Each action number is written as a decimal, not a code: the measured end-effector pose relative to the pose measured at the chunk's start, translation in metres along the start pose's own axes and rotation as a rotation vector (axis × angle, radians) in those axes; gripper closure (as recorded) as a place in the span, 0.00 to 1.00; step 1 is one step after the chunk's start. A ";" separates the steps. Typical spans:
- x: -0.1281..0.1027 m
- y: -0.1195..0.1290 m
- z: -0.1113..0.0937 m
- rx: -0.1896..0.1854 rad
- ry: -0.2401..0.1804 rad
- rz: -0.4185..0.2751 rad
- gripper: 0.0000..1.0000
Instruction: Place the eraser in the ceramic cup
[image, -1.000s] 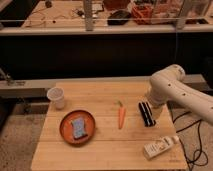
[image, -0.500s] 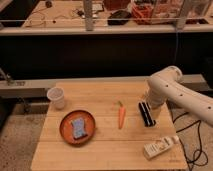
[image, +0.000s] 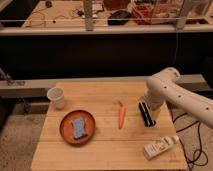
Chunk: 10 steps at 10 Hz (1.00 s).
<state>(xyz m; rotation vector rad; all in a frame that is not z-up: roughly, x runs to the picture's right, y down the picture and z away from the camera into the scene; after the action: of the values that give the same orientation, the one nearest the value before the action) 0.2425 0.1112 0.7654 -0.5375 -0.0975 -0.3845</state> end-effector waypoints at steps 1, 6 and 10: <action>-0.001 0.000 0.001 0.000 -0.001 -0.018 0.20; -0.005 0.000 0.006 -0.001 -0.009 -0.108 0.20; -0.004 0.000 0.013 -0.002 -0.017 -0.187 0.20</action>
<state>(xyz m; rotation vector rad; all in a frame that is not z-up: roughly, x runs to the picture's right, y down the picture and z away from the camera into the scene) 0.2391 0.1187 0.7759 -0.5354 -0.1642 -0.5628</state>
